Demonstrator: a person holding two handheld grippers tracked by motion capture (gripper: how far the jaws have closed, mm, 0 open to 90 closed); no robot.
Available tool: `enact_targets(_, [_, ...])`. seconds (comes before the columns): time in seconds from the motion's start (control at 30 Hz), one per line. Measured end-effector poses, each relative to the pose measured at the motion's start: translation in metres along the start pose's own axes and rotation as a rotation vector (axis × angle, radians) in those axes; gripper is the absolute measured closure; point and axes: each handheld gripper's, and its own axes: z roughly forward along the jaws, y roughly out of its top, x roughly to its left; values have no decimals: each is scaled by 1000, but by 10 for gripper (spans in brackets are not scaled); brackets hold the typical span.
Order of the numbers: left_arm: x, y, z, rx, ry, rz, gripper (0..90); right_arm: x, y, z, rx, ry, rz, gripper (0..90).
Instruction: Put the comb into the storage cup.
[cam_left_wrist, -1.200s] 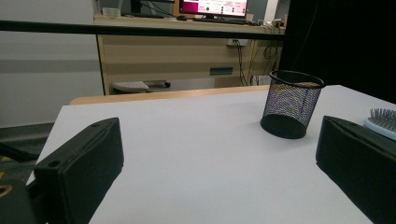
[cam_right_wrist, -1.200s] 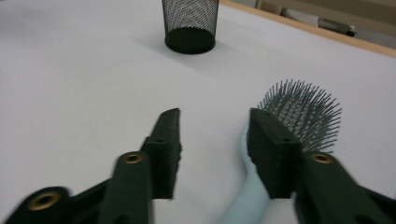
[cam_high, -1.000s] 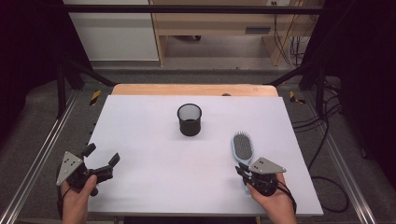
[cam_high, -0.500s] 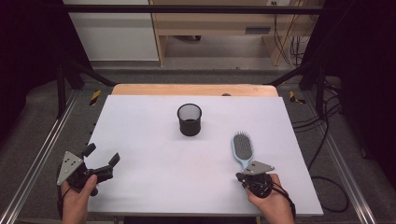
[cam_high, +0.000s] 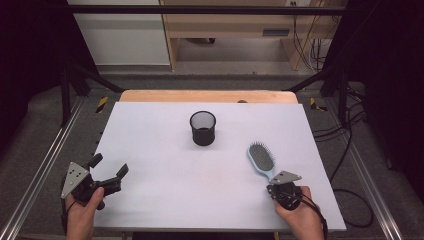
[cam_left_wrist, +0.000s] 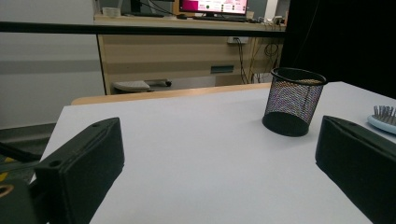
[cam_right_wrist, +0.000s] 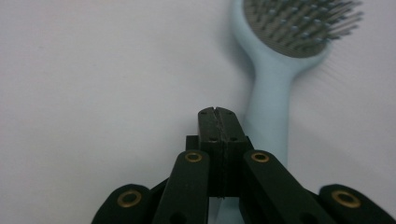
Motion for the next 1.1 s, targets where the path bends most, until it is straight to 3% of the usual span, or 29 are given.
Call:
enact_targets(0.27, [2, 0, -1, -3, 1, -5, 12, -26, -11, -2, -27, -22, 56, 900])
enact_targets(0.63, [1, 0, -1, -2, -1, -4, 12, -47, -18, 2, -77, -30, 99, 900])
enact_targets(0.9, [3, -1, -1, 1, 9, -4, 12, -51, -18, -3, -127, 25, 125, 900])
enact_targets(1.1, [4, -2, -1, 7, 15, -6, 12, -63, -5, -16, -150, 54, 95, 878])
